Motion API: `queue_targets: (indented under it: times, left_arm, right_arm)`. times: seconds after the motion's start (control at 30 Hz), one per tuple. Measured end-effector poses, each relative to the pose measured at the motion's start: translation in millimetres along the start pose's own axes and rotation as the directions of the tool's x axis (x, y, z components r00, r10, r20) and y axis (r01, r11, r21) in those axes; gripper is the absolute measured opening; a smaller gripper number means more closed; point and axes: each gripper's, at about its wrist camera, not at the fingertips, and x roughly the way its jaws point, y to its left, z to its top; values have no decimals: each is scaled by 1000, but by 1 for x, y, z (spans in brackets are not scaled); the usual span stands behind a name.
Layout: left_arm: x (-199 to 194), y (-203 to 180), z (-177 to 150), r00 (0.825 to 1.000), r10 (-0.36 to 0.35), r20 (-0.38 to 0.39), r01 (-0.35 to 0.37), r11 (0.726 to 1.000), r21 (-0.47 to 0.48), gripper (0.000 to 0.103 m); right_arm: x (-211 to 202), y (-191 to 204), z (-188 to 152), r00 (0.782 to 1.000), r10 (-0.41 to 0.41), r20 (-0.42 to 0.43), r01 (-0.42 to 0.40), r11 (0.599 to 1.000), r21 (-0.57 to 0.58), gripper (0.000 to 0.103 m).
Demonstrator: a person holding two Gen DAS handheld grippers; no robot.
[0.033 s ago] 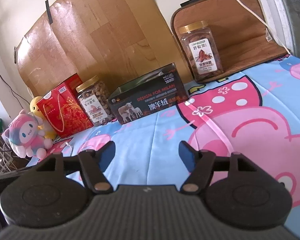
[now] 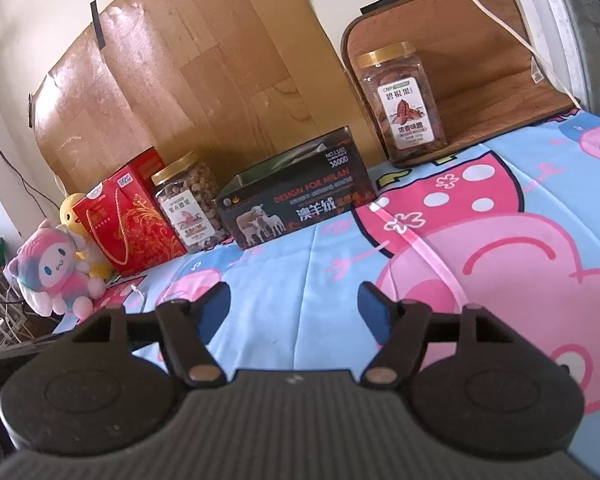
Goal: Organize snacks
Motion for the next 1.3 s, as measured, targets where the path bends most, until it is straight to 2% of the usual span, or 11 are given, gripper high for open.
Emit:
queue_targets:
  times: [0.67, 1.3]
  left_arm:
    - [-2, 6, 0, 998, 49, 27, -48, 999, -16, 103]
    - [-3, 2, 1, 995, 83, 47, -83, 996, 9, 103]
  right_arm:
    - [-2, 1, -2, 1000, -10, 12, 10, 1000, -7, 73]
    - [-3, -2, -2, 1000, -13, 15, 13, 1000, 8, 73]
